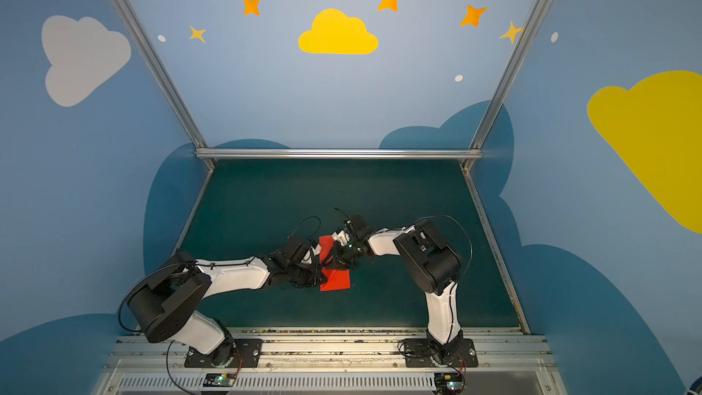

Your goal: Fold a paper plane with a square sheet of paper (fold left side to right side)

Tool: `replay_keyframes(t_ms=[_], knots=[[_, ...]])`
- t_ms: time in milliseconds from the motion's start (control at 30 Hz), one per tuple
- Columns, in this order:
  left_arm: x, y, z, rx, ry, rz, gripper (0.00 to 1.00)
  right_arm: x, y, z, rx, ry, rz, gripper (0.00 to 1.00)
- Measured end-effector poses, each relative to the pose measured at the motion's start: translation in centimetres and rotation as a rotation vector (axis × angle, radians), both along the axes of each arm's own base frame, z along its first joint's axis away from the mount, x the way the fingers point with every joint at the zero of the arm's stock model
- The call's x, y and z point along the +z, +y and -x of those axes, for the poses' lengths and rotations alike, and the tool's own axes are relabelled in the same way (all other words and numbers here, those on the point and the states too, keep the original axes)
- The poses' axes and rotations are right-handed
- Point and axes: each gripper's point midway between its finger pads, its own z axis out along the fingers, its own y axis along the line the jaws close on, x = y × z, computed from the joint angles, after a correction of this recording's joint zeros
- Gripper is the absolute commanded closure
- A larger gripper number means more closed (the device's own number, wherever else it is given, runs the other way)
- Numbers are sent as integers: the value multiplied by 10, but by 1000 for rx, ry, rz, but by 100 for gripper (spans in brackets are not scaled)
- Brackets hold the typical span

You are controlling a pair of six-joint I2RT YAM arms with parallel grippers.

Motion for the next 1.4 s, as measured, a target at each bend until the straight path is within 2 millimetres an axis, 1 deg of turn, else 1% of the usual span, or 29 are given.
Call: replay_keyframes(t_ms=[133,267,367,500,600,767,833,933,1067,1133,1400], knots=[[-1,1,17,-6,6,11,96,0,0,1,-1,-4,0,75],[-2,9,30,7,9,23,96,0,0,0,-1,-5,-1,75],[-1,16,34,25,12,18,96,0,0,1,-1,-5,-2,75],[0,23,35,41,12,-12,96,0,-1,1,-1,-6,-3,75],[6,21,31,43,9,-22,96,0,-1,1,-1,-6,-3,75],[32,3,13,27,-52,20,96,0,-1,1,-2,-5,-3,75],[36,-2,7,19,-66,28,96,0,-1,1,-2,-5,-3,75],[29,-5,3,8,-58,13,96,0,-1,1,-2,-5,-3,75],[11,-1,3,2,-26,-28,96,0,-1,1,-2,-5,-3,75],[7,1,2,6,-17,-37,96,0,-1,1,-3,-5,-2,75],[1,4,-3,14,-15,-33,96,0,-1,1,-4,-4,-3,75]])
